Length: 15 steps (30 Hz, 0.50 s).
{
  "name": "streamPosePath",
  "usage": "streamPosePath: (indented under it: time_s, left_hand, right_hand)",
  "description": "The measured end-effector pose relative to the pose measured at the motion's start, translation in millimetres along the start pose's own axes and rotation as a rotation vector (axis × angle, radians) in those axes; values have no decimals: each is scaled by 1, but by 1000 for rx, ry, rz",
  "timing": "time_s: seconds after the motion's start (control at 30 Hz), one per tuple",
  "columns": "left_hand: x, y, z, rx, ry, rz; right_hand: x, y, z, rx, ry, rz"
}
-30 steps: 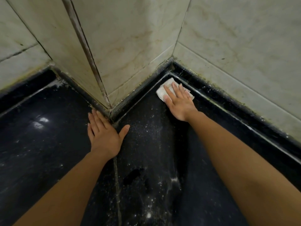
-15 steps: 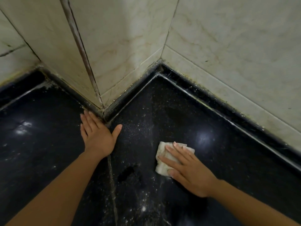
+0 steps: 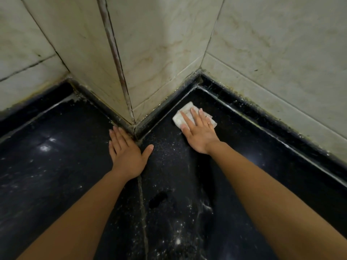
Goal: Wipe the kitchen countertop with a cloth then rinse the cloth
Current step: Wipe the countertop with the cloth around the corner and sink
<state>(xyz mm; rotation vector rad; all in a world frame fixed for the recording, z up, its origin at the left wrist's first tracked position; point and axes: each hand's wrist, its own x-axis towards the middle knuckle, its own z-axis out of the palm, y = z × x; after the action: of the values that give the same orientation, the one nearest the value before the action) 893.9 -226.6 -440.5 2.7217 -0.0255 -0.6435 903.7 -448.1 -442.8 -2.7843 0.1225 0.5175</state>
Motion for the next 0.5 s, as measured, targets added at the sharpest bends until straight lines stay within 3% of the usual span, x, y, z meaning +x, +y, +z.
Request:
streamPosePath:
  time_s: [0.23, 0.37, 0.43, 0.5]
  left_hand:
    - [0, -2, 2, -13, 13, 1]
    - [0, -2, 3, -13, 23, -4]
    - [2, -2, 4, -13, 18, -7]
    - [2, -2, 4, -18, 22, -10]
  right_hand:
    - [-113, -5, 40, -174, -115, -481]
    - [-118, 8, 38, -268, -168, -661]
    - [-91, 9, 28, -275, -132, -650]
    - [-52, 3, 20, -212, -67, -491]
